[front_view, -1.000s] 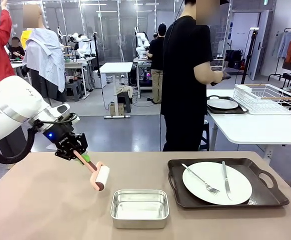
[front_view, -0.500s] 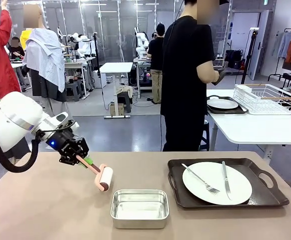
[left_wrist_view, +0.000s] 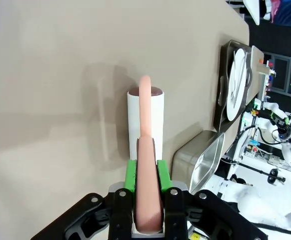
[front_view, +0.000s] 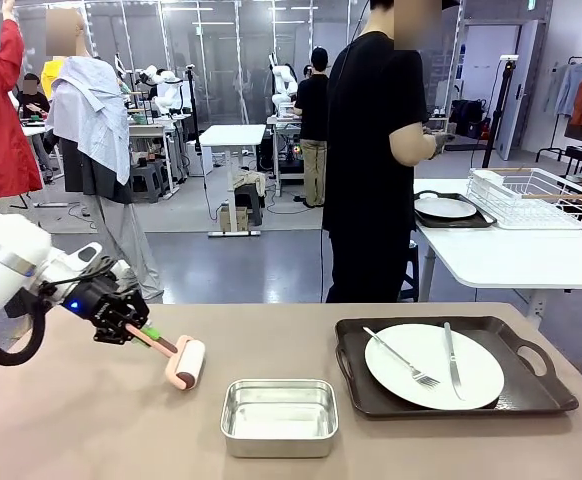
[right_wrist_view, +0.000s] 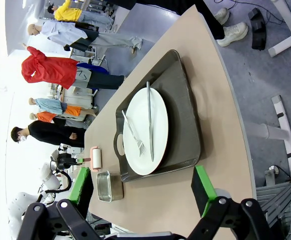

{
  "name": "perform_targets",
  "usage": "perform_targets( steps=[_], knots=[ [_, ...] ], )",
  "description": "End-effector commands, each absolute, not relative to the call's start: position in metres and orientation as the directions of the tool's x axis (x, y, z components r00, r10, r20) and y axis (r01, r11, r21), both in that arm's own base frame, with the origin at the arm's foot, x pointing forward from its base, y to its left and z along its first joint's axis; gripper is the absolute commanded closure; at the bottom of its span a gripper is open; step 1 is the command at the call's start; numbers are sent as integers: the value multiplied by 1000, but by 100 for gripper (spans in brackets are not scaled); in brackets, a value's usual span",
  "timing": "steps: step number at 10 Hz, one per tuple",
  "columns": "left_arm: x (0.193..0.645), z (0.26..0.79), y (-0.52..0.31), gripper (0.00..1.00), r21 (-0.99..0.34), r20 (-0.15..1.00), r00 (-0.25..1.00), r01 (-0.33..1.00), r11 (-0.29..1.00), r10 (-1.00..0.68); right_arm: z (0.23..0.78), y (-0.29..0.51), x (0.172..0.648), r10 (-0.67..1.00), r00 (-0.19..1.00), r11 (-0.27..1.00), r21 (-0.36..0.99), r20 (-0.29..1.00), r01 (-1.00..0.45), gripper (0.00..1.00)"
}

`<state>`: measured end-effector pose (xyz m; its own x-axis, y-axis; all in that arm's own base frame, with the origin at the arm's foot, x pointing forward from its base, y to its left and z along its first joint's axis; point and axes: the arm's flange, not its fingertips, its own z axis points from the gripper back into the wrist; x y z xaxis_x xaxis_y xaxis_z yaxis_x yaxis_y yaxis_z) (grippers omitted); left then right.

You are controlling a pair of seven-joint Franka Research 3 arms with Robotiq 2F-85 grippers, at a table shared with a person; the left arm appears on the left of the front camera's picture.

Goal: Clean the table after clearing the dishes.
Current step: When the left (or right) Handle tray is removed, use the left hand (or right hand) to clean the left (or right) side of the table with the Lint Roller.

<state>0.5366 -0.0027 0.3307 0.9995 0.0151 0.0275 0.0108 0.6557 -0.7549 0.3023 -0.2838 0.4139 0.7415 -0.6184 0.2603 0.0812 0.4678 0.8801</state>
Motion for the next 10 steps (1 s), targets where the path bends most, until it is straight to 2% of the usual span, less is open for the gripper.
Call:
perform_targets(
  steps=[1, 4, 6, 10],
  knots=[
    [529, 322, 22, 79, -748, 65, 998, 45, 662, 5, 415, -282, 298, -607, 748, 477, 876, 269, 72, 0],
    [519, 321, 54, 79, -670, 103, 995, 82, 738, -17, 415, -282, 298, -607, 748, 477, 876, 269, 72, 0],
    [511, 330, 67, 79, -560, 118, 993, 87, 824, -25, 415, -282, 298, -607, 748, 477, 876, 269, 72, 0],
    [501, 357, 82, 79, -467, 103, 995, 60, 882, -14, 415, -282, 298, -607, 748, 477, 876, 269, 72, 0]
  ],
)
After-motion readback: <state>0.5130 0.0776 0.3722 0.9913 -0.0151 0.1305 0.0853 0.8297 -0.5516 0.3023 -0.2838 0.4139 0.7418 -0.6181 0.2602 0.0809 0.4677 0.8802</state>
